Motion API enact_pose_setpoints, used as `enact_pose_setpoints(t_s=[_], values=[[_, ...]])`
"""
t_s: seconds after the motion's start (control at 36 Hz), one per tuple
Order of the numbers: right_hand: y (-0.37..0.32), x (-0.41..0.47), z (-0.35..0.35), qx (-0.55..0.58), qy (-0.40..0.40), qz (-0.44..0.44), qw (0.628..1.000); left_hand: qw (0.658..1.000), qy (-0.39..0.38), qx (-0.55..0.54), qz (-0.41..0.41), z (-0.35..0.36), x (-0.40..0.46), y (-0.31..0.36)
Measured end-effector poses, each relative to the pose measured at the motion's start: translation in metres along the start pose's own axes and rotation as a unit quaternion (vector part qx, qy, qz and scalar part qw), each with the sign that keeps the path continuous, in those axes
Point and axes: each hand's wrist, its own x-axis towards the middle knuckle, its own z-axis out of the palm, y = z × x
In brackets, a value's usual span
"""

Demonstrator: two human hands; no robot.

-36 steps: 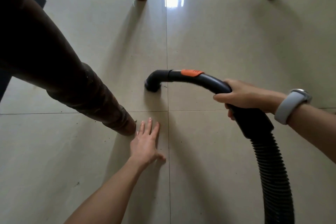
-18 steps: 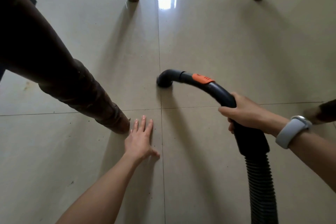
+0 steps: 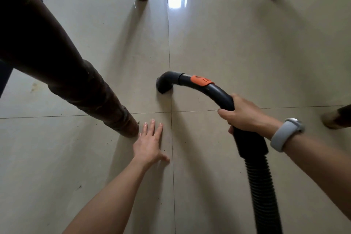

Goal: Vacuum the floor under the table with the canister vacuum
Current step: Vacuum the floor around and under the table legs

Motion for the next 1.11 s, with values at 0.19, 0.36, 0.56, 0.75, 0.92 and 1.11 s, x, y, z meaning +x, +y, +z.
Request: enact_pose_setpoints(t_s=[0.19,0.36,0.56,0.75,0.92,1.11], values=[[-0.009,0.000,0.006,-0.094,-0.035,-0.042,0.994,1.000,0.010,-0.009,0.006,0.000,0.000,-0.001],[-0.005,0.009,0.007,-0.031,0.006,-0.016,0.999,1.000,0.005,-0.009,0.003,0.002,0.002,-0.002],[-0.006,0.014,-0.008,-0.049,0.034,-0.001,0.998,1.000,0.010,-0.017,0.005,0.002,0.000,-0.002],[-0.022,-0.001,0.002,-0.085,-0.045,-0.046,0.994,1.000,0.007,-0.022,0.005,0.001,0.000,-0.003],[-0.039,0.010,0.017,-0.068,-0.017,-0.047,0.996,0.999,0.012,-0.033,0.007,0.001,-0.001,-0.002],[-0.056,0.003,0.037,-0.124,-0.074,-0.086,0.986,0.999,0.008,-0.037,0.006,0.002,0.000,-0.002]])
